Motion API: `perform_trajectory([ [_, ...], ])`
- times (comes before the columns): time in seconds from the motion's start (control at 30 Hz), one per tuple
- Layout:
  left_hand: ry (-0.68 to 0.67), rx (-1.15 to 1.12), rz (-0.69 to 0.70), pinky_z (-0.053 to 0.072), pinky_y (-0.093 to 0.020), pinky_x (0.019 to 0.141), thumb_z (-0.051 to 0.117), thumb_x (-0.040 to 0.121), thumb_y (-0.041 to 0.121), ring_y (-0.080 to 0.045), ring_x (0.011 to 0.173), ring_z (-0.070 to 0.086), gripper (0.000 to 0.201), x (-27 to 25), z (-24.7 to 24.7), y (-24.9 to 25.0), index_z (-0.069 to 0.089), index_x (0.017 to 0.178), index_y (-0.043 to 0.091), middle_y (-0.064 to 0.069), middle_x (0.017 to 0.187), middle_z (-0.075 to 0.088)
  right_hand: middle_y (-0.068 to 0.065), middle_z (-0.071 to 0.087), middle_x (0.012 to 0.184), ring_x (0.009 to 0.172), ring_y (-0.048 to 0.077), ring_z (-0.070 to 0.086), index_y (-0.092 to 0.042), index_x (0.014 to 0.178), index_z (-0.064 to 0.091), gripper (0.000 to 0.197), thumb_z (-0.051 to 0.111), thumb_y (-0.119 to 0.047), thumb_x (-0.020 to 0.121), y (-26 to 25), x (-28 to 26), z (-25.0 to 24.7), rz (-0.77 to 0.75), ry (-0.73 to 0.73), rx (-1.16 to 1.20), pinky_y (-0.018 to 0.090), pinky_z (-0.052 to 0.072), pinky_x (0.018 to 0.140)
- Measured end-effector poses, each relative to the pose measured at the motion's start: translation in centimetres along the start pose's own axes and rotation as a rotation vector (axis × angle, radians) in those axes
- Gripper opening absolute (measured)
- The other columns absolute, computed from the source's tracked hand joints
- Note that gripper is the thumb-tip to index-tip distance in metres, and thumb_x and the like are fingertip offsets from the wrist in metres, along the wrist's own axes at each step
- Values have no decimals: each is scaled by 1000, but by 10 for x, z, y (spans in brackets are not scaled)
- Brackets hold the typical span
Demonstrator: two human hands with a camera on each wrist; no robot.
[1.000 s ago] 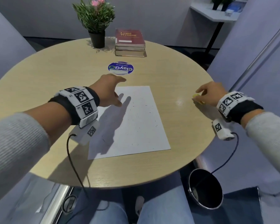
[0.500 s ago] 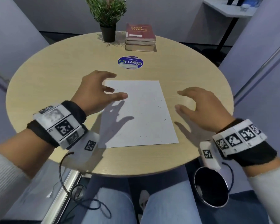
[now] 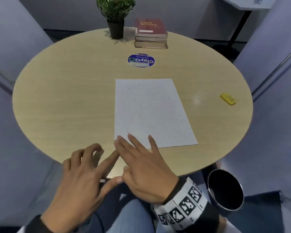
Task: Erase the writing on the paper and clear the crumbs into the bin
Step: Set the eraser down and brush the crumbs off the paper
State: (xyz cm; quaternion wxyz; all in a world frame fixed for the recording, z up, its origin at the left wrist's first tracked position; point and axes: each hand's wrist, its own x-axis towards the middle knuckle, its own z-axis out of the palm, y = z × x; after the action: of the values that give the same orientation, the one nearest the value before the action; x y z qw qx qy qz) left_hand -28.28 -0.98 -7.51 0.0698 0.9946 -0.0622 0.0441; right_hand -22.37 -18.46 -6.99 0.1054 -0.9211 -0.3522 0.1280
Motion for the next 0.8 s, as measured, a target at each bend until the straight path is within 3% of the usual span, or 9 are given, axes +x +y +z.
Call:
perform_trajectory([
  [0.17, -2, -33, -4, 40, -48, 75, 32, 83, 72, -32, 100, 45, 63, 4, -1, 1, 57, 126, 34, -5, 122, 49, -12, -21, 159, 145, 9, -23, -28, 152, -12, 76, -2, -57, 83, 43, -15, -21, 348, 38, -22, 56, -8, 118],
  [0.2, -9, -47, -10, 40, -47, 75, 32, 83, 73, -33, 101, 45, 64, 4, -1, 2, 58, 126, 33, -5, 123, 49, -11, -21, 159, 145, 9, -23, -26, 152, -12, 77, -1, -56, 82, 40, -14, -25, 348, 63, -20, 55, -8, 118],
  [0.33, 5, -91, -17, 39, -46, 74, 25, 86, 72, -33, 99, 43, 61, 3, 3, 2, 52, 127, 36, -7, 124, 50, -11, -16, 160, 145, 5, -23, -26, 153, -8, 73, 13, -49, 88, -6, 1, -14, 40, -7, 61, 54, -15, 116],
  [0.4, 16, -112, -28, 39, -47, 74, 25, 85, 73, -33, 99, 43, 61, 3, 4, 1, 51, 127, 38, -7, 123, 51, -14, -18, 159, 145, 4, -23, -29, 153, -9, 70, 11, -52, 89, 4, 0, -8, 81, -18, 49, 53, -14, 117],
  [0.53, 19, -122, -37, 37, -48, 77, 28, 82, 76, -33, 101, 44, 62, 4, 8, 2, 53, 125, 38, -6, 120, 52, -12, -24, 157, 144, 9, -27, -28, 152, -14, 76, -2, -63, 86, 50, -13, -18, 368, 61, -37, 54, -7, 118],
  [0.6, 15, -142, -43, 36, -46, 77, 25, 83, 77, -33, 99, 44, 62, 5, 6, 3, 52, 123, 39, -5, 120, 52, -7, -14, 161, 146, 11, -22, -23, 154, -4, 77, 8, -60, 88, 28, -7, -16, 209, 121, 5, 55, -9, 117],
  [0.67, 16, -137, -43, 36, -46, 74, 19, 84, 76, -31, 95, 44, 61, 6, 5, 3, 52, 119, 39, -6, 118, 51, -6, -7, 163, 147, 9, -19, -21, 154, 1, 74, 17, -55, 90, -6, -1, -5, 5, 68, 109, 52, -14, 116],
  [0.73, 5, -132, -55, 36, -47, 75, 22, 83, 76, -32, 96, 45, 61, 5, 3, 3, 54, 119, 40, -7, 117, 51, -10, -9, 162, 146, 6, -20, -23, 154, -2, 74, 14, -58, 91, -7, -1, -2, 17, 10, 110, 49, -14, 117],
  [0.8, -9, -124, -68, 35, -48, 78, 30, 78, 79, -33, 98, 47, 63, 5, 3, 2, 58, 120, 40, -6, 116, 52, -14, -15, 160, 145, 5, -22, -27, 153, -6, 78, 7, -67, 88, 34, -10, -7, 179, 49, 42, 47, -8, 119],
])
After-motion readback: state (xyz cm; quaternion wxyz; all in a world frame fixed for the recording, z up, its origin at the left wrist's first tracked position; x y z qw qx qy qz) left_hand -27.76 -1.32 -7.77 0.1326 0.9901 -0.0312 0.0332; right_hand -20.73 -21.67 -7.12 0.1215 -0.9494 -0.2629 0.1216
